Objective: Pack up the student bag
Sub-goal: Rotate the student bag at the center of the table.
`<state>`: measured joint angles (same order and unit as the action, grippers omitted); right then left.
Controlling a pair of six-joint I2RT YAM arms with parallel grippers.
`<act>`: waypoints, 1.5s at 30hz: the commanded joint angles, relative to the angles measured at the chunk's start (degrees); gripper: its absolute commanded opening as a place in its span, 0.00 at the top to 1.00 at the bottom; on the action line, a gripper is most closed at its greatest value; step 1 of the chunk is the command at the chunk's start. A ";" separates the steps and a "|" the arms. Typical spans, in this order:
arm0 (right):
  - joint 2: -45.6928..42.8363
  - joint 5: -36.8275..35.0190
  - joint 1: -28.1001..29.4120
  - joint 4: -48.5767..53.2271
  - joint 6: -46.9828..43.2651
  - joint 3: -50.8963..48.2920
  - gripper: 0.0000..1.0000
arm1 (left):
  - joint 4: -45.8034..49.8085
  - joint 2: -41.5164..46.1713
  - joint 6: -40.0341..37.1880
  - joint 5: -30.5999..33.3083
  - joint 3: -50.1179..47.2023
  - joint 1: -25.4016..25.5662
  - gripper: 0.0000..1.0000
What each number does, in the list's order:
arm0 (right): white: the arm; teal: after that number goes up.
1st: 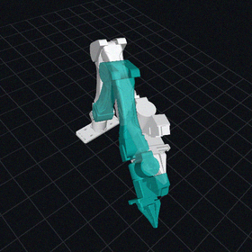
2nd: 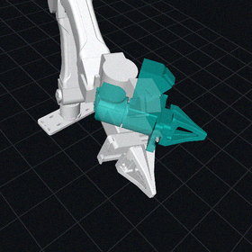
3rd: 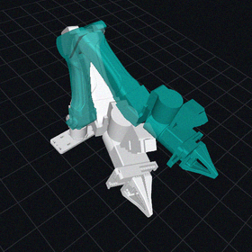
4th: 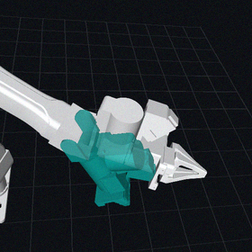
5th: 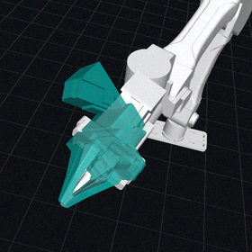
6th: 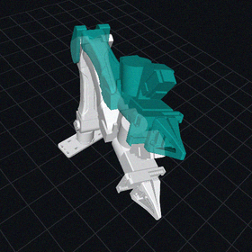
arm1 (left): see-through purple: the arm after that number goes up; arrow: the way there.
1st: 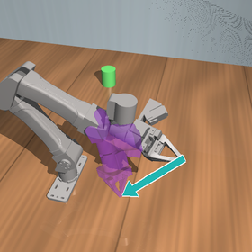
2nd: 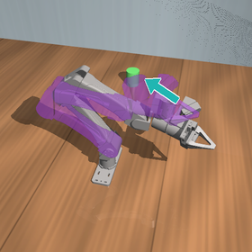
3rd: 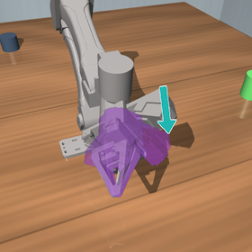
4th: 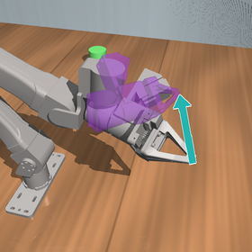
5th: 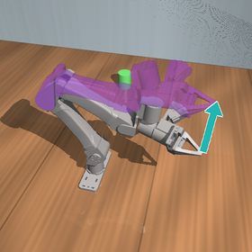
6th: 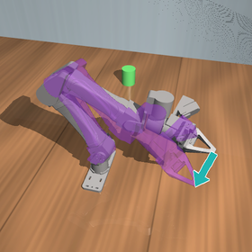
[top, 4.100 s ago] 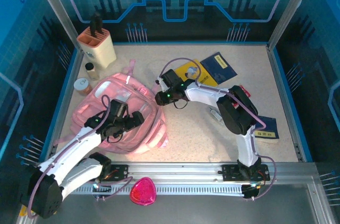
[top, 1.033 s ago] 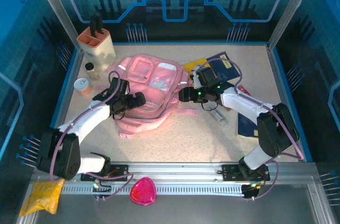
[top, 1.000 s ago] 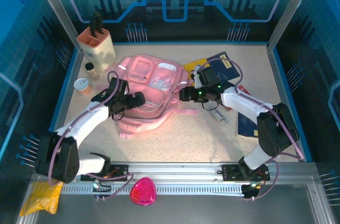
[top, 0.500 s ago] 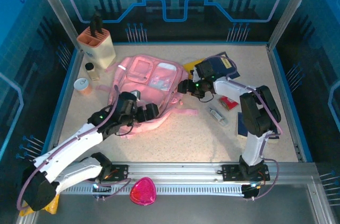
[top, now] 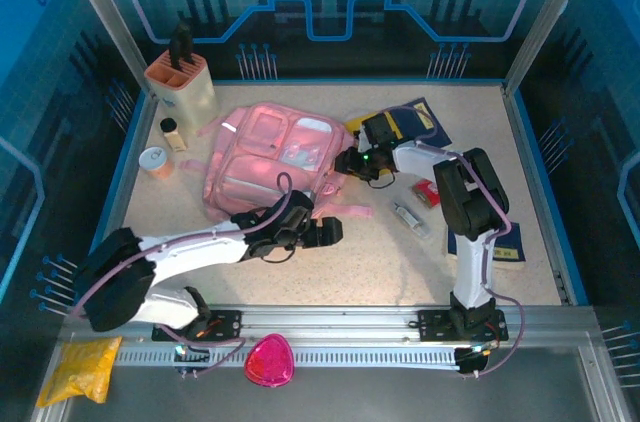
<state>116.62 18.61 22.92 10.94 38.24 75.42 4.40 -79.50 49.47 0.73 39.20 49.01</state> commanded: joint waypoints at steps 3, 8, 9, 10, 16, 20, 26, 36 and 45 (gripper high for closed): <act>0.54 3.67 -0.59 -6.12 -0.08 1.50 0.84 | 2.96 -5.55 -4.80 3.65 5.57 -0.76 0.10; -3.31 6.09 -0.21 -6.97 -0.36 1.37 1.00 | 5.51 -6.06 -9.71 10.14 6.64 -3.07 0.19; -4.50 6.16 -0.07 -6.87 -0.40 1.03 1.00 | 5.69 -5.74 -10.20 10.64 6.37 -3.98 0.20; -6.16 6.22 0.09 -6.74 -0.45 0.42 1.00 | 5.99 -5.35 -10.53 11.24 6.06 -5.06 0.20; -14.86 5.56 0.61 -6.88 -0.01 -4.13 1.00 | 7.27 -2.05 -14.24 15.61 5.37 -8.48 0.22; -19.77 3.77 2.26 -7.42 1.67 -8.27 1.00 | 6.24 0.39 -19.18 16.47 5.61 -11.14 0.24; -22.82 -1.33 6.02 -12.05 9.26 -13.12 1.00 | 7.50 5.05 -24.51 14.54 7.09 -13.10 0.25; -25.53 -9.14 8.75 -10.75 18.51 -13.81 1.00 | 7.58 13.50 -17.33 11.11 3.87 -5.11 0.33; -26.35 -9.85 8.64 -7.19 20.47 -11.69 1.00 | 1.94 2.08 -18.39 19.33 9.16 2.52 0.43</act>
<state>92.55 7.88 30.83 4.14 57.12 60.86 9.52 -74.15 31.53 15.18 45.52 50.30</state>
